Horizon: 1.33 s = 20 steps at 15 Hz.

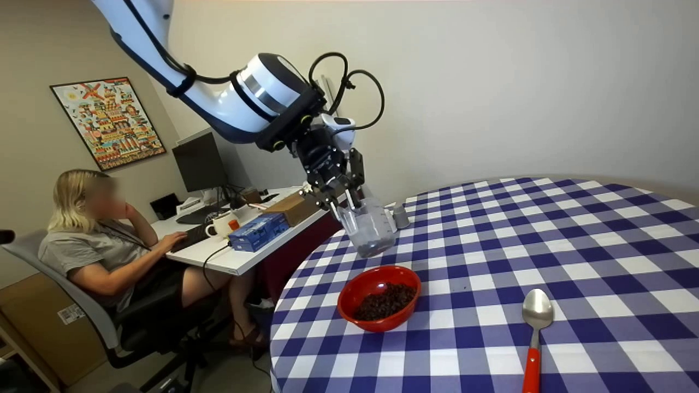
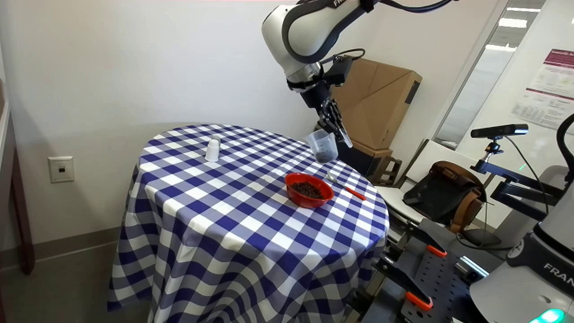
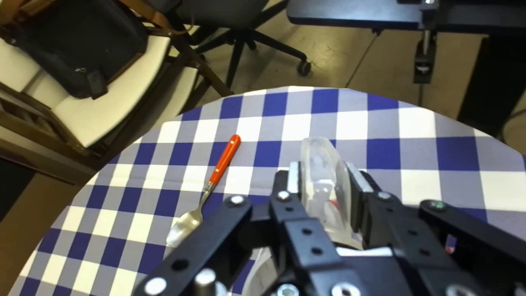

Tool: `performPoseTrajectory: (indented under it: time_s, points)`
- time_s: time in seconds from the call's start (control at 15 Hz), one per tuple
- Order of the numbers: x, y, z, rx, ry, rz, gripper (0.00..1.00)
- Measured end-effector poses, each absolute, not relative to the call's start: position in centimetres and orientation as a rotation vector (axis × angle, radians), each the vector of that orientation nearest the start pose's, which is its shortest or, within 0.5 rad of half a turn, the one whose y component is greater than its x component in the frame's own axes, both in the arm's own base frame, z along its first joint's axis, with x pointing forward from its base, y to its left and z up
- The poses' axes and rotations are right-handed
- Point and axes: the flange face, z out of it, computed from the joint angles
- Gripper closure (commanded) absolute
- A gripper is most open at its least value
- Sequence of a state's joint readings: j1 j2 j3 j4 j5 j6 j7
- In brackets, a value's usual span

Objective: Pour the contents of the jug into the red bowl

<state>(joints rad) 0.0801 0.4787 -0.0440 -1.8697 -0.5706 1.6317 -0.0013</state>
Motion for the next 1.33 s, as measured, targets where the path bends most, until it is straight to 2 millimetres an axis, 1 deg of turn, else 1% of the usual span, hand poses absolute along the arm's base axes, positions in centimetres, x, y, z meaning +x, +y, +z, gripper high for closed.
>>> performPoseTrajectory:
  time_s: [0.2,0.6,1.07,1.33]
  points:
    - [55.2,-3.0,22.7,2.273,0.464,-0.934,0.91]
    - [53.4,-1.7,19.3,1.984,0.648,-0.972,0.91]
    - [52.7,-0.7,16.3,1.650,0.814,-0.940,0.91]
    - [52.2,-0.4,15.0,1.474,0.890,-0.911,0.91]
